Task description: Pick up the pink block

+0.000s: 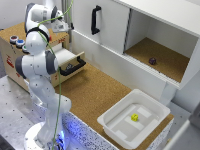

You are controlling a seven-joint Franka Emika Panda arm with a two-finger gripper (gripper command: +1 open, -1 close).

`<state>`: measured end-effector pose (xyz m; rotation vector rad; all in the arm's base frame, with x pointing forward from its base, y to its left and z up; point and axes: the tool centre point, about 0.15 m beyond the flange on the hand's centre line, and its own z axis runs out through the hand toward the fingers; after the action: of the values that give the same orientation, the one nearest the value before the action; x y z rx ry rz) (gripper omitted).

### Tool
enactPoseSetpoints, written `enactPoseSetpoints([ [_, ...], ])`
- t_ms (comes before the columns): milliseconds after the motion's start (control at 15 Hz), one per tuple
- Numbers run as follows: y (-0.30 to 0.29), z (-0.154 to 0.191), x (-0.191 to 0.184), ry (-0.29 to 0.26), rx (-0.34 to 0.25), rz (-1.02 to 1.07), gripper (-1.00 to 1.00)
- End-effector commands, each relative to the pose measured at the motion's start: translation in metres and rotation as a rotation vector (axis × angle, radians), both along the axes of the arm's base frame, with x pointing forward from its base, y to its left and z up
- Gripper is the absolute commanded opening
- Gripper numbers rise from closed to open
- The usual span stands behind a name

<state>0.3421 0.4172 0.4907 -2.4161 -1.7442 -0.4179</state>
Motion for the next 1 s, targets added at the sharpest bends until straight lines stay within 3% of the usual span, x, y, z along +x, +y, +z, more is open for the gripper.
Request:
enactPoseSetpoints([
  [0,0.056,-0.013,0.022,0.027,-0.191,0.113,1.00],
  [267,0.048,-0.029,0.021,0.040,-0.276,0.149,1.00],
  [533,0.048,-0.050,0.025,0.080,-0.318,0.166,1.00],
  [933,0.060,-0.060,0.035,0.104,-0.275,0.165,1.00],
])
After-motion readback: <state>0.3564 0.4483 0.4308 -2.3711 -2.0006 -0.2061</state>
